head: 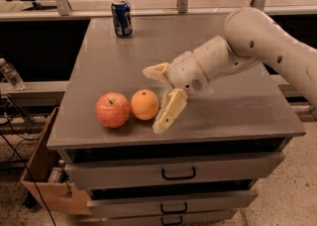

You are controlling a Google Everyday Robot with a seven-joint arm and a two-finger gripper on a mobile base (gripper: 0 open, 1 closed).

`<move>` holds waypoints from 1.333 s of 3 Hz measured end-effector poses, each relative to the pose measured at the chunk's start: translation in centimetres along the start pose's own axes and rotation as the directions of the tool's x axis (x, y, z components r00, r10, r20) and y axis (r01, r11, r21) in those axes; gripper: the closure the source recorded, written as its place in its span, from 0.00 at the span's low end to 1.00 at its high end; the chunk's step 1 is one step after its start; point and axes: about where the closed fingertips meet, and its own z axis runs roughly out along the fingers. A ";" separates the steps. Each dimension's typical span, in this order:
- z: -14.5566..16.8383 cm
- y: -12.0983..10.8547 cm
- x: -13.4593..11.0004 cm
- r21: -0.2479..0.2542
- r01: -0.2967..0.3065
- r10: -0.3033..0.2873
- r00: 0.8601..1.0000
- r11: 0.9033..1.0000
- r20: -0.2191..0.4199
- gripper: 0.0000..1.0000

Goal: Move orange near apple

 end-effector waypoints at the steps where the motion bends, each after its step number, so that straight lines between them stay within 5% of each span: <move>1: -1.5 -0.4 0.0 0.048 0.004 -0.004 1.000 0.999 -0.001 0.00; 2: -7.4 -2.2 0.9 0.181 0.011 -0.015 1.000 0.983 0.017 0.00; 3: -16.1 -3.7 0.5 0.369 0.044 -0.062 0.997 0.928 0.037 0.00; 4: -17.3 -3.9 -0.3 0.394 0.059 -0.080 0.996 0.917 0.037 0.00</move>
Offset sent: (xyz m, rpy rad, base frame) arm 0.0805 -0.1666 0.0913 0.0939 -0.2619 -0.3503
